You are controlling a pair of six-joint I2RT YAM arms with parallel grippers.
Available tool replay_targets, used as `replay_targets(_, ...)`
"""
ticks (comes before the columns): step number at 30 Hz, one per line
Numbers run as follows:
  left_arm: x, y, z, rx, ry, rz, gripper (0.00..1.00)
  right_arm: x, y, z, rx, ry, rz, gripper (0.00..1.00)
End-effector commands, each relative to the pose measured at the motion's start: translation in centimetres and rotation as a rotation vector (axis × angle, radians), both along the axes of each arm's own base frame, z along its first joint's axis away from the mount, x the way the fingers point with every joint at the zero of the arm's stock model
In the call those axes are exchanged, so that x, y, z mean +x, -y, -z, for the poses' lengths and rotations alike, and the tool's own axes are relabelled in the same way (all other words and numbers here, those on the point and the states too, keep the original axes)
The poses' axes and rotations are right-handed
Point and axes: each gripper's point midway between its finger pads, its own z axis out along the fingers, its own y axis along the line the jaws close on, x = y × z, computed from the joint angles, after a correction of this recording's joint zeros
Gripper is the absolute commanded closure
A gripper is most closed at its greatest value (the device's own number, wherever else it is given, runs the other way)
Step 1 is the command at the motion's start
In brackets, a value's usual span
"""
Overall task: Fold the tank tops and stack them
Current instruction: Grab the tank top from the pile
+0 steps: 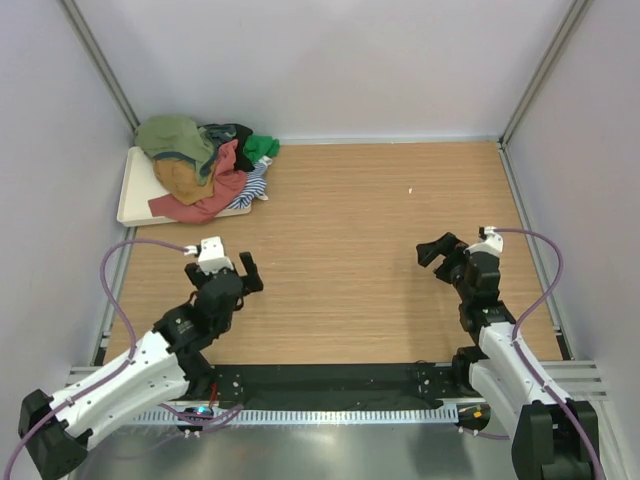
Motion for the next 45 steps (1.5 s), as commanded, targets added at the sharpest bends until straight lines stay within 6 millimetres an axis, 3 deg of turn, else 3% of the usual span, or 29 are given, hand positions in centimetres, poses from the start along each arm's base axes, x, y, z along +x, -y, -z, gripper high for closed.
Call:
replay_targets(1, 2.1, -1.6, -3.9, -0.141, 0.027, -0.164, 0.00, 0.5, 0.4, -0.9, 0.004, 0.032, 0.032, 0.00)
replay_targets(2, 2.9, -1.8, -3.8, -0.157, 0.002, -0.196, 0.00, 0.6, 0.3, -0.7, 0.005, 0.021, 0.029, 0.00)
replay_targets(3, 4.5, -3.5, -5.8, -0.206, 0.020, -0.274, 0.00, 0.6, 0.3, -0.6, 0.005, 0.017, 0.029, 0.00)
replay_targets(4, 5.4, -4.1, -6.2, -0.232, 0.006, -0.299, 0.01, 0.6, 0.4, -0.5, 0.005, 0.012, 0.029, 0.00)
replay_targets(5, 6.8, -3.4, -4.7, -0.260, -0.089, -0.274, 0.00, 0.6, 0.3, -0.4, 0.005, 0.009, 0.028, 0.00)
replay_targets(6, 8.5, -6.0, -6.5, -0.331, -0.073, -0.368, 0.00, 0.6, 0.3, -0.4, 0.006, 0.011, 0.026, 0.00)
replay_targets(8, 10.6, -6.7, -6.6, -0.400, -0.125, -0.382, 0.01, 0.5, 0.2, -0.4, 0.007, 0.014, 0.022, 0.00)
replay_targets(10, 13.8, -8.8, -7.7, -0.434, -0.121, -0.449, 0.03, 0.5, 0.2, -0.5, 0.008, 0.018, 0.020, 0.00)
replay_targets(11, 15.5, -9.1, -10.1, -0.450, -0.074, -0.454, 0.04, 0.5, 0.2, -0.5, 0.009, 0.018, 0.022, 0.00)
replay_targets(12, 17.1, -9.8, -8.8, -0.437, -0.105, -0.484, 0.06, 0.5, 0.2, -0.5, 0.009, 0.018, 0.021, 0.00)
replay_targets(13, 18.2, -10.1, -9.3, -0.439, -0.094, -0.499, 0.08, 0.5, 0.2, -0.5, 0.009, 0.018, 0.021, 0.00)
replay_targets(14, 19.8, -10.5, -11.1, -0.449, -0.060, -0.506, 0.09, 0.6, 0.1, -0.6, 0.010, 0.021, 0.018, 0.00)
replay_targets(15, 21.4, -10.6, -9.7, -0.447, -0.092, -0.517, 0.11, 0.6, 0.1, -0.5, 0.012, 0.018, 0.017, 0.00)
replay_targets(16, 22.5, -10.7, -9.6, -0.453, -0.094, -0.520, 0.13, 0.6, 0.0, -0.6, 0.016, 0.022, 0.013, 0.00)
replay_targets(17, 24.0, -10.9, -11.1, -0.468, -0.064, -0.514, 0.16, 0.5, -0.1, -0.4, 0.018, 0.017, 0.011, 0.00)
replay_targets(18, 24.9, -10.7, -10.9, -0.483, -0.074, -0.502, 0.20, 0.6, -0.1, -0.4, 0.018, 0.016, 0.011, 0.00)
replay_targets(19, 26.8, -10.7, -10.1, -0.486, -0.091, -0.497, 0.23, 0.6, 0.0, -0.5, 0.021, 0.020, 0.012, 0.00)
replay_targets(20, 27.2, -10.5, -8.5, -0.483, -0.124, -0.499, 0.25, 0.6, -0.1, -0.4, 0.022, 0.017, 0.011, 0.00)
replay_targets(21, 28.2, -10.6, -8.9, -0.489, -0.120, -0.496, 0.28, 0.7, -0.1, -0.4, 0.022, 0.018, 0.009, 0.00)
replay_targets(22, 29.1, -10.3, -6.9, -0.484, -0.160, -0.499, 0.35, 0.7, -0.2, -0.3, 0.022, 0.012, 0.006, 0.00)
replay_targets(23, 29.6, -10.3, -6.8, -0.491, -0.173, -0.508, 0.37, 0.7, -0.2, -0.2, 0.023, 0.009, 0.005, 0.00)
replay_targets(29, 30.1, -10.7, -2.0, -0.496, -0.257, -0.590, 0.38, 0.8, -0.2, -0.2, 0.027, 0.007, 0.004, 0.00)
replay_targets(32, 29.9, -11.2, -1.6, -0.467, -0.262, -0.608, 0.70, 0.8, -0.2, -0.2, 0.027, 0.007, 0.006, 0.00)
replay_targets(33, 29.6, -12.9, -1.8, -0.456, -0.256, -0.636, 0.95, 0.8, -0.2, -0.2, 0.026, 0.007, 0.007, 0.00)
replay_targets(35, 29.1, -13.8, -2.6, -0.426, -0.241, -0.660, 1.00, 0.8, -0.1, -0.2, 0.025, 0.006, 0.010, 0.00)
replay_targets(38, 27.8, -15.1, -6.3, -0.378, -0.165, -0.681, 1.00, 0.8, -0.2, -0.2, 0.024, 0.007, 0.007, 0.00)
replay_targets(39, 27.0, -15.6, -9.3, -0.371, -0.099, -0.691, 1.00, 0.8, -0.1, -0.3, 0.024, 0.009, 0.008, 0.00)
replay_targets(43, 25.5, -16.1, -15.1, -0.350, 0.032, -0.661, 1.00, 0.8, -0.2, -0.2, 0.025, 0.006, 0.007, 0.00)
replay_targets(45, 24.9, -16.1, -16.8, -0.354, 0.055, -0.654, 1.00, 0.8, -0.2, -0.2, 0.023, 0.006, 0.003, 0.00)
